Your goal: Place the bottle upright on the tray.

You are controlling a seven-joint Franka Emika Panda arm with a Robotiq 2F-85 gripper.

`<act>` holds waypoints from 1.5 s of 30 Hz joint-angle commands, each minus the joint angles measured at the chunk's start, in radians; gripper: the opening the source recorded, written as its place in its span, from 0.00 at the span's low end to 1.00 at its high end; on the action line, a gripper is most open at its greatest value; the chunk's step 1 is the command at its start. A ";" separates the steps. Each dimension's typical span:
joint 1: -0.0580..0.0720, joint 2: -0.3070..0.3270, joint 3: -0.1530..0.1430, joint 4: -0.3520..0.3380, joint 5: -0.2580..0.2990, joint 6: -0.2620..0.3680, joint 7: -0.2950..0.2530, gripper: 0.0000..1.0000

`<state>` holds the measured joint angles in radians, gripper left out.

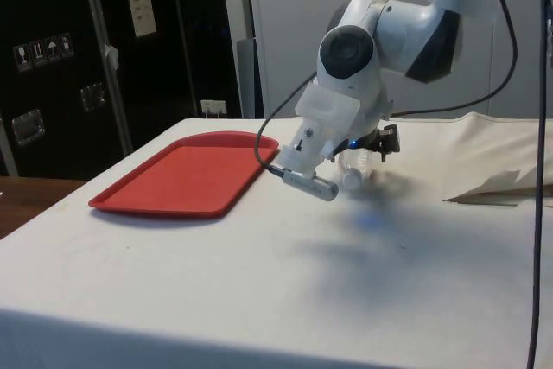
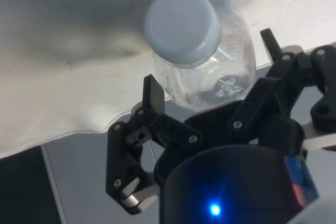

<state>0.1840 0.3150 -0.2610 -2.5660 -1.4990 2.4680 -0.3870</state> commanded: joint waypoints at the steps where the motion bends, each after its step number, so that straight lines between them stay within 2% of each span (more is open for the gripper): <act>1: 0.000 0.000 0.000 0.001 0.000 -0.001 0.000 1.00; 6: 0.000 0.002 0.002 0.004 0.002 -0.004 -0.001 0.99; 11: 0.000 0.000 0.001 0.003 0.000 -0.005 -0.001 0.74; 12: 0.000 0.002 0.002 0.004 0.002 -0.003 -0.001 0.74; 13: 0.000 0.002 0.002 0.004 0.002 -0.004 -0.001 0.65; 16: 0.000 -0.001 0.003 0.003 0.001 -0.005 -0.001 0.51; 22: 0.002 -0.018 0.004 -0.003 0.000 -0.016 -0.005 0.38; 30: 0.002 -0.024 0.003 -0.005 0.001 -0.018 -0.005 0.35; 36: -0.005 -0.058 0.000 -0.013 0.024 -0.004 -0.019 0.35; 38: 0.000 -0.052 0.001 -0.006 0.016 -0.012 -0.008 0.35; 39: -0.006 -0.076 -0.002 -0.016 0.034 -0.003 -0.029 0.35; 45: -0.007 -0.110 -0.007 -0.022 0.054 0.001 -0.053 0.35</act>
<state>0.1820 0.2140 -0.2660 -2.5840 -1.4610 2.4580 -0.4210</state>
